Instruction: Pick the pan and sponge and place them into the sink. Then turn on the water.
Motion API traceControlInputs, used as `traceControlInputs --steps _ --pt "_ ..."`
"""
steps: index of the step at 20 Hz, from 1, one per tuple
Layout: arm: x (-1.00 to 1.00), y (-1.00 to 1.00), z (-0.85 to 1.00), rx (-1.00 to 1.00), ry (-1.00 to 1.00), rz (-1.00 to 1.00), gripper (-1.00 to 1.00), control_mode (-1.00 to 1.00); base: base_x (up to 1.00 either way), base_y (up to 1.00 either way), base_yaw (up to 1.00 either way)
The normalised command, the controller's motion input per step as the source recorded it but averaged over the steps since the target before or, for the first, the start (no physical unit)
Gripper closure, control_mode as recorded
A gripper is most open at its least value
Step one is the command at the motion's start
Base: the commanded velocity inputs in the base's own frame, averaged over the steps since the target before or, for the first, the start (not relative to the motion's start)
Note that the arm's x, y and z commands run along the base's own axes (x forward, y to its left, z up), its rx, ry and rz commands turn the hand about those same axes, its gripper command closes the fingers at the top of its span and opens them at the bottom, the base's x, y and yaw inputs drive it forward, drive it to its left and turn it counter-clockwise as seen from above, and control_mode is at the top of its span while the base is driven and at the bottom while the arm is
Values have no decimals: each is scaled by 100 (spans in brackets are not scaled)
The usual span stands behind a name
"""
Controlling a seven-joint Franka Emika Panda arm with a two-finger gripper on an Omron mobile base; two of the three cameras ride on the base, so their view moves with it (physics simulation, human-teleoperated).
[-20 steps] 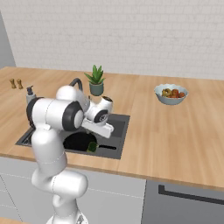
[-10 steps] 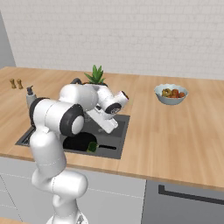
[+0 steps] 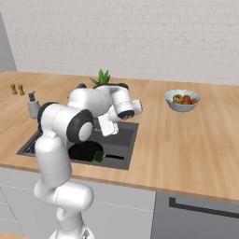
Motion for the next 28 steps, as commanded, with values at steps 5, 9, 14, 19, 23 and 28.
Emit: traceControlInputs --steps 5,9,14,19,23,28 --pt "36 37 6 29 34 -29 -100 -100 0 0 0" --pt "66 28 35 25 42 -18 -100 -100 0 0 0" --pt "49 -10 17 26 44 -1 -100 -100 0 0 0" --pt "22 38 -39 3 25 0 -100 -100 0 0 0" --pt "23 29 -13 0 0 0 -100 -100 0 0 0" --pt "38 0 0 0 0 -1 -100 -100 0 0 0"
